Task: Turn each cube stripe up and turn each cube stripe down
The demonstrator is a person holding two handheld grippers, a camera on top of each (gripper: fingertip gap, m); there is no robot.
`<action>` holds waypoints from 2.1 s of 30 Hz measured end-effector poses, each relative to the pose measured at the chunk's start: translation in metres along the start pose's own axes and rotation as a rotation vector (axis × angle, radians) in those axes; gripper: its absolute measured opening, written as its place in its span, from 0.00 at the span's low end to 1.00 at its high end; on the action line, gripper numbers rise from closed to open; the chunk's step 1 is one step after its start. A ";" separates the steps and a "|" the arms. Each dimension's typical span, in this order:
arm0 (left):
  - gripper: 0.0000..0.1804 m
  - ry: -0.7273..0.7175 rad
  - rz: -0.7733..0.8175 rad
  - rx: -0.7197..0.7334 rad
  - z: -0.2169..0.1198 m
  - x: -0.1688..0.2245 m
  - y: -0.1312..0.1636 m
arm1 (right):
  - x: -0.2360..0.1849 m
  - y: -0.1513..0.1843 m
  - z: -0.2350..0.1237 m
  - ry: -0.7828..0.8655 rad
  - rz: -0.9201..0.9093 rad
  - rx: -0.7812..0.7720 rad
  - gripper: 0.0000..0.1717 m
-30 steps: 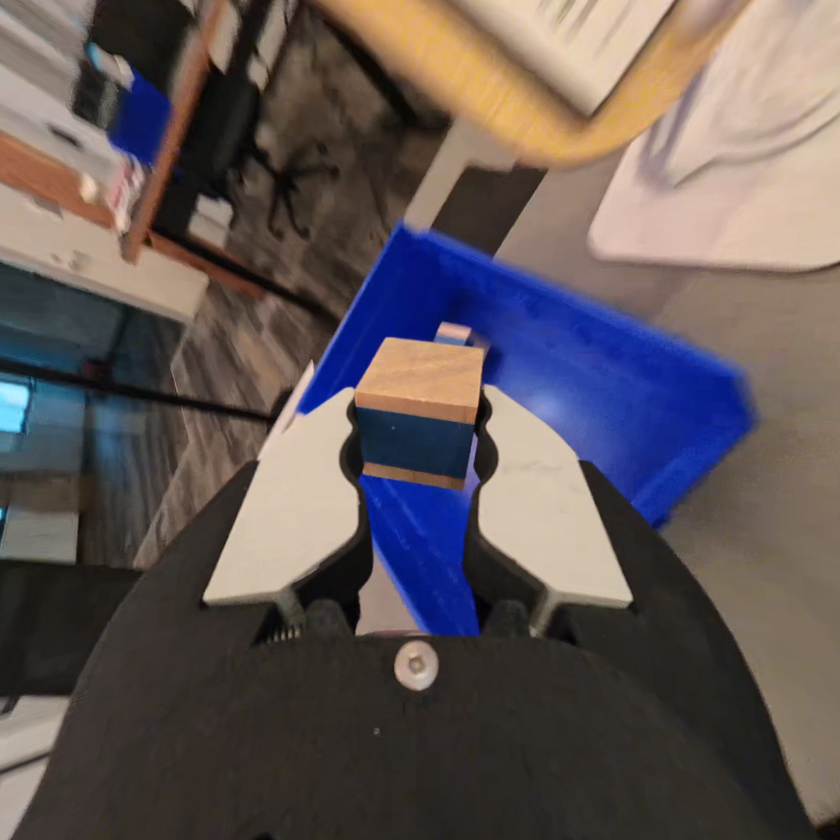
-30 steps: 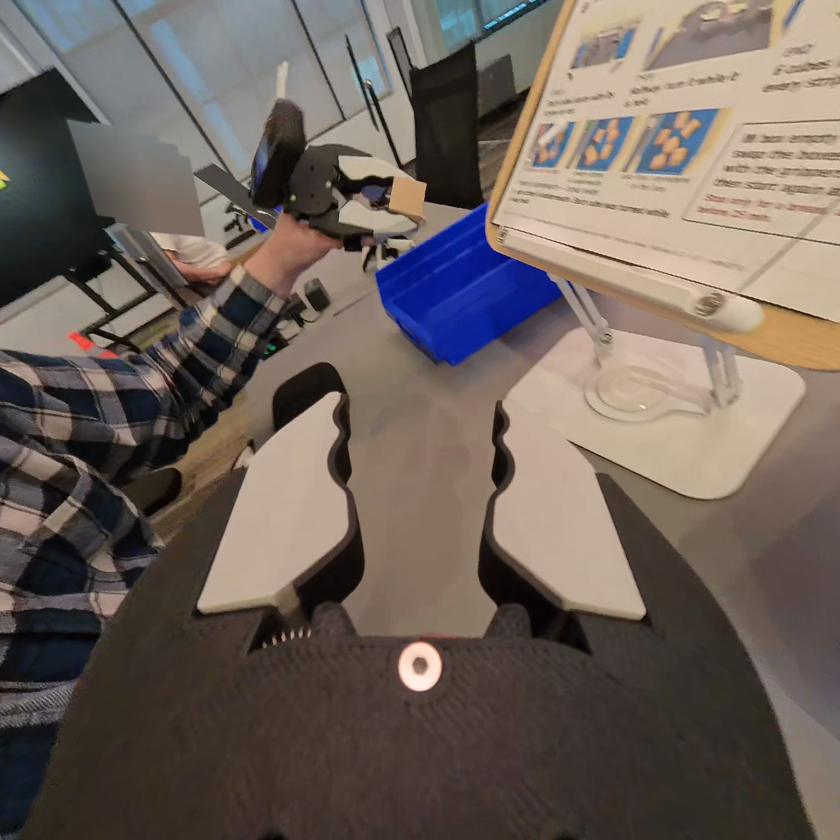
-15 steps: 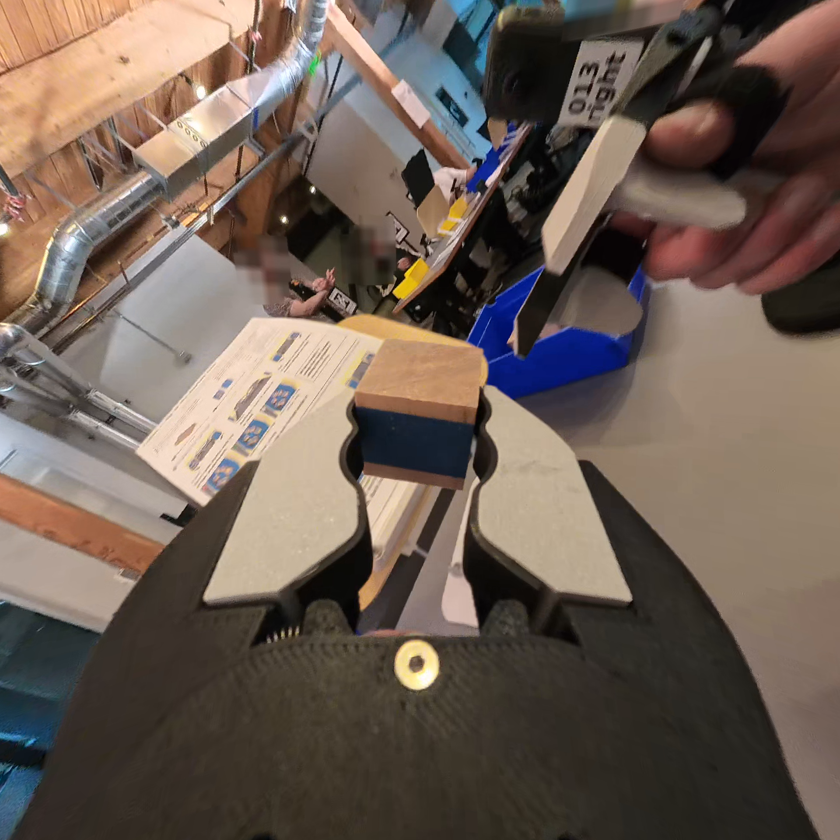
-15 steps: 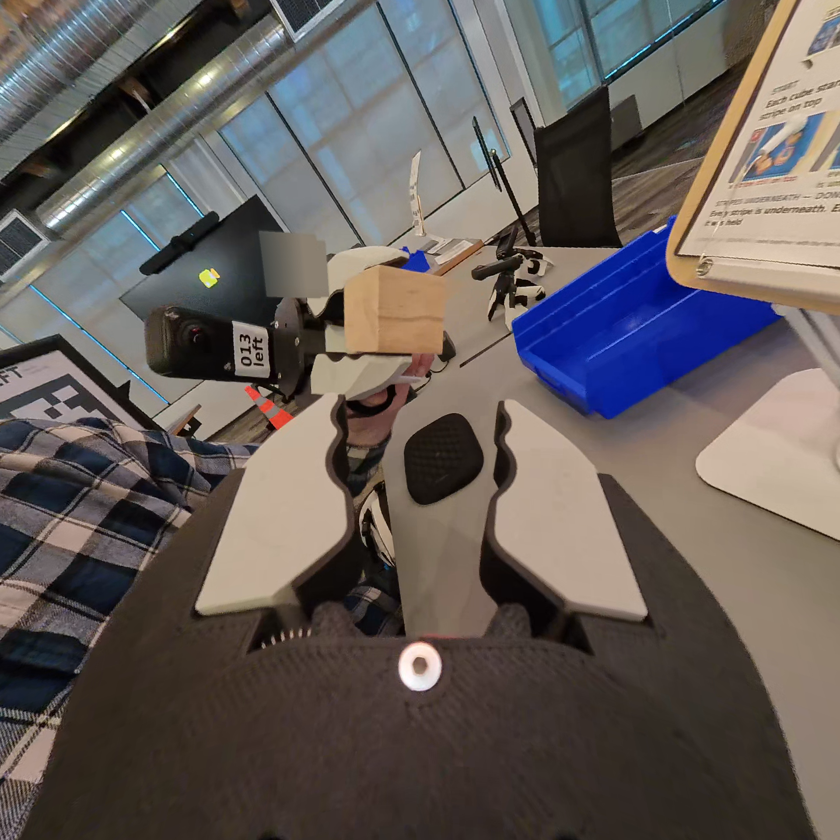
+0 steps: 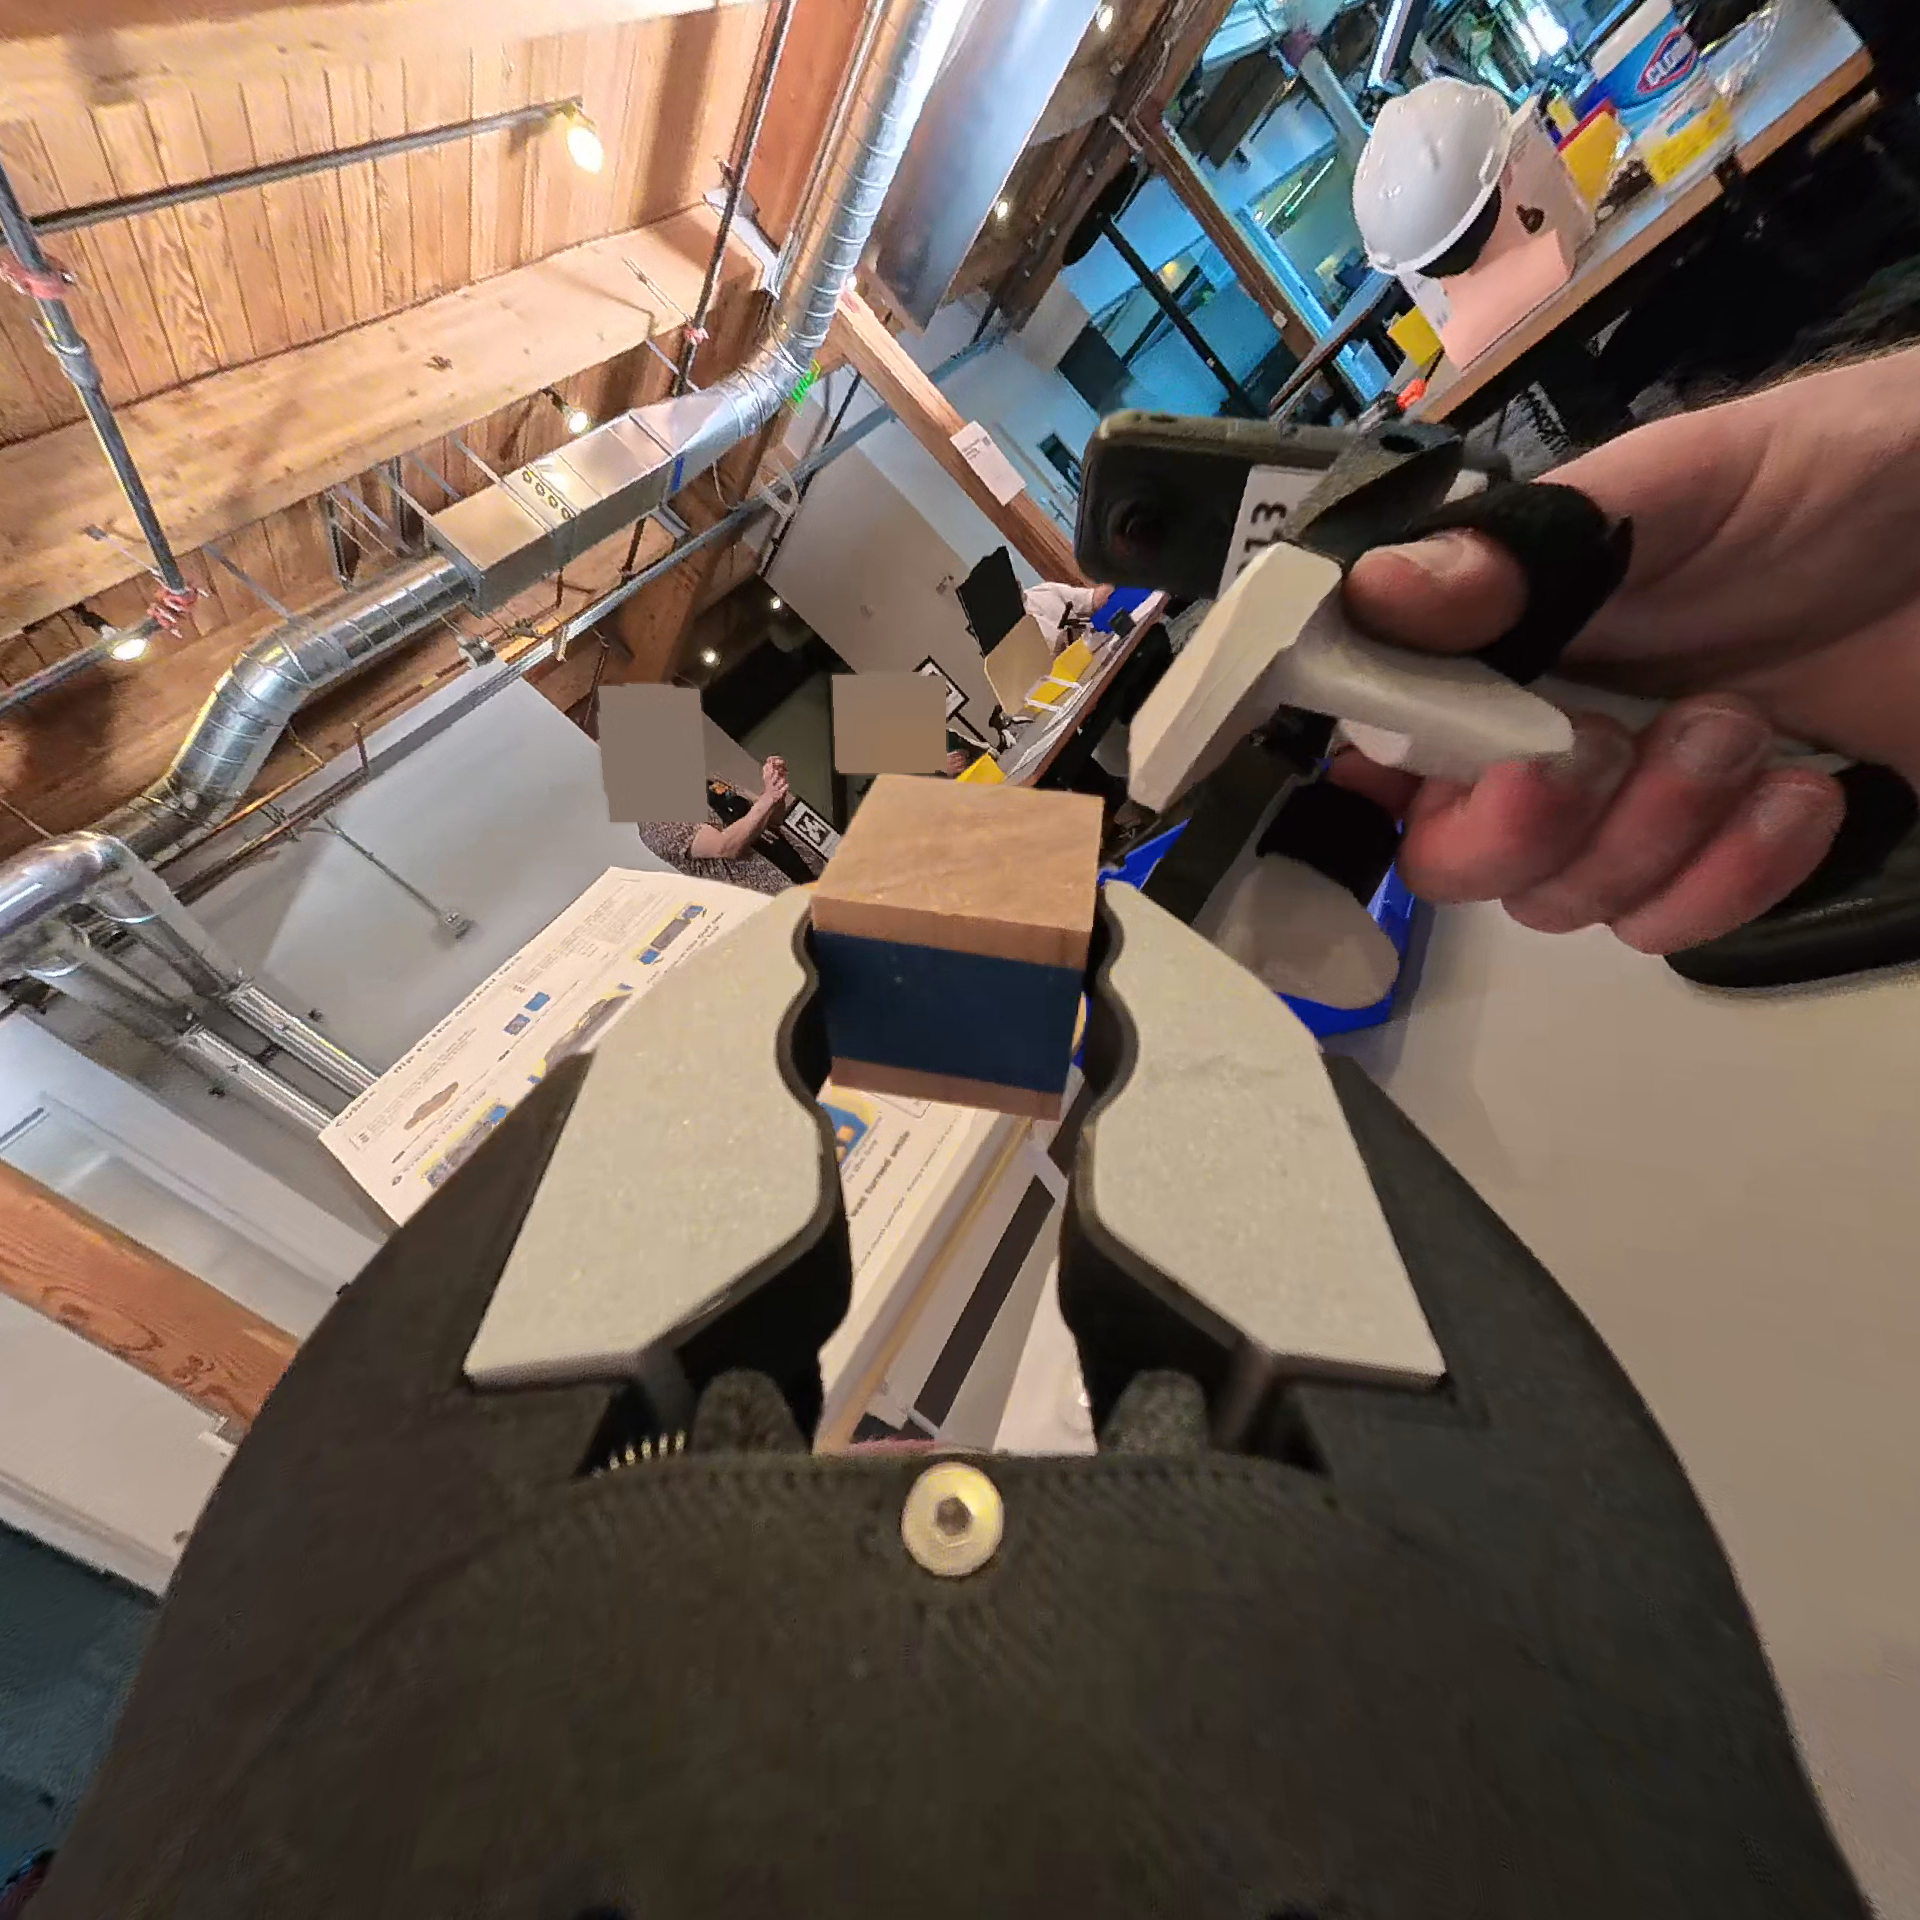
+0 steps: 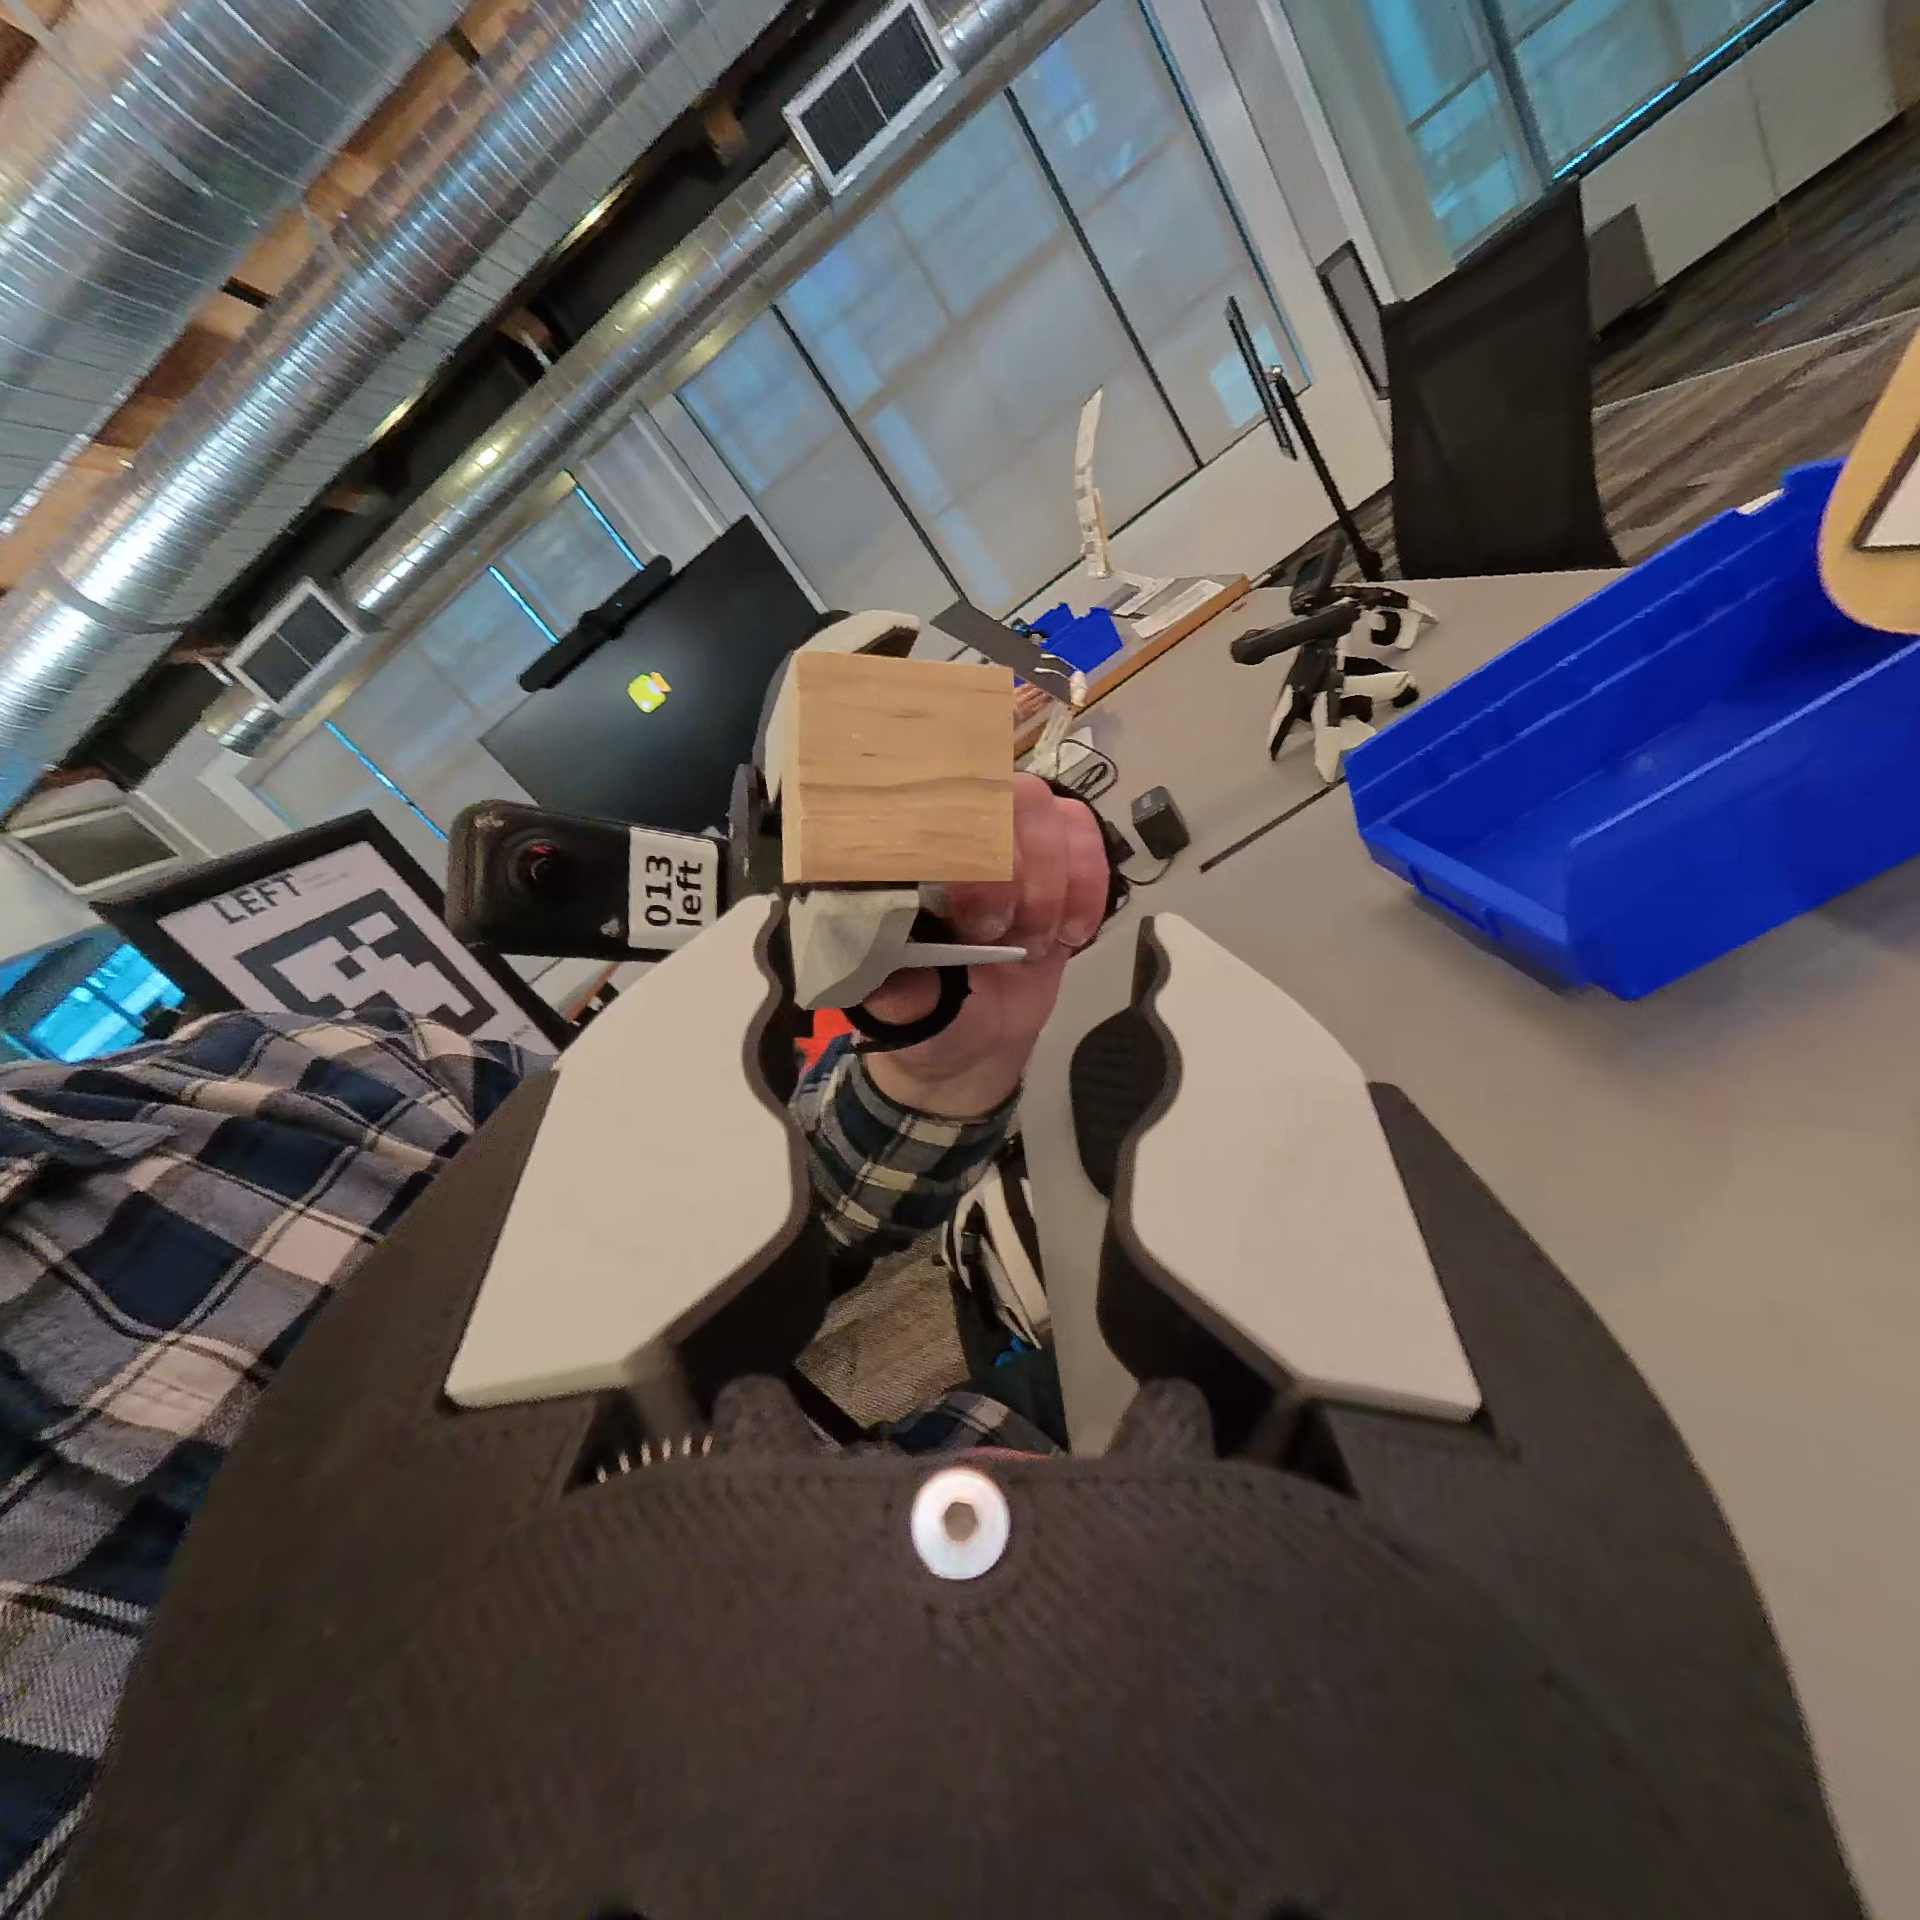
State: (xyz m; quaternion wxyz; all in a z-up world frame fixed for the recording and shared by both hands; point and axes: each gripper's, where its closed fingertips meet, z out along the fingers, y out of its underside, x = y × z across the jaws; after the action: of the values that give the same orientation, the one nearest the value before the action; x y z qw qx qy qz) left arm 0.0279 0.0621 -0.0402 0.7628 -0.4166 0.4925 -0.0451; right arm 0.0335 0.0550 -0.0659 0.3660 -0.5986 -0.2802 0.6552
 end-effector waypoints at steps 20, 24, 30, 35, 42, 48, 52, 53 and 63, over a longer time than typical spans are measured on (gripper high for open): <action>0.25 0.053 0.050 0.039 0.009 0.024 -0.001 | -0.011 -0.003 0.002 0.089 -0.183 -0.008 0.26; 0.28 0.076 0.027 -0.027 0.009 0.017 0.023 | 0.009 -0.016 -0.019 0.408 -0.437 -0.083 0.26; 0.24 0.037 0.033 -0.136 0.005 -0.008 0.060 | 0.032 -0.039 -0.063 0.677 -0.541 -0.133 0.26; 0.22 -0.003 0.032 -0.207 -0.003 -0.029 0.080 | 0.095 -0.076 -0.166 1.024 -0.451 -0.172 0.26; 0.21 -0.052 -0.016 -0.207 -0.013 -0.053 0.092 | 0.219 -0.051 -0.261 1.272 -0.158 -0.420 0.26; 0.21 -0.077 -0.032 -0.231 -0.020 -0.065 0.105 | 0.310 -0.019 -0.297 1.363 0.022 -0.559 0.27; 0.20 -0.090 -0.042 -0.249 -0.023 -0.072 0.114 | 0.345 -0.006 -0.308 1.402 0.066 -0.673 0.27; 0.20 -0.092 -0.046 -0.253 -0.024 -0.073 0.117 | 0.351 -0.002 -0.310 1.407 0.080 -0.701 0.27; 0.20 -0.094 -0.086 -0.277 -0.022 -0.075 0.137 | 0.367 0.025 -0.317 1.363 0.208 -0.845 0.27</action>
State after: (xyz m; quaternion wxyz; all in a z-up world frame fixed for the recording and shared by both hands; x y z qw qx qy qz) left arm -0.0745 0.1735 -0.0834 0.7178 -0.5401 0.4393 0.0104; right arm 0.3379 0.3166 -0.3388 0.1363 -0.9771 -0.1624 0.0159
